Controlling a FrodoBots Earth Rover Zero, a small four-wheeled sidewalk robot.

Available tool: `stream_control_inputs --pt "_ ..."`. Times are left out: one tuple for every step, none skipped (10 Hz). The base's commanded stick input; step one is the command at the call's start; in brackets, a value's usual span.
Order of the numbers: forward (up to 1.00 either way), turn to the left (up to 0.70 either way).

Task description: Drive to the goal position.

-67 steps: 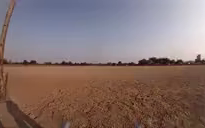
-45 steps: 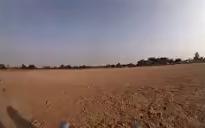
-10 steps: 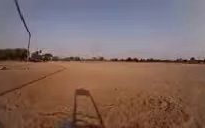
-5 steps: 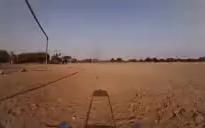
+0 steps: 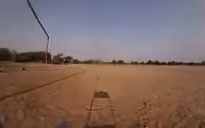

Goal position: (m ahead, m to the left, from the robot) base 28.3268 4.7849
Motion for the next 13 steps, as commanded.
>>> stream_control_inputs --pt "0.7 0.0" --pt "0.7 0.0" --pt "0.7 0.0" --pt "0.7 0.0" --pt "0.7 0.0" --pt "0.7 0.0" --pt "0.7 0.0" --pt "0.7 0.0" --pt "0.7 0.0" --pt "0.7 0.0" --pt "0.7 0.13" --pt "0.7 0.35" --pt "0.7 0.35"
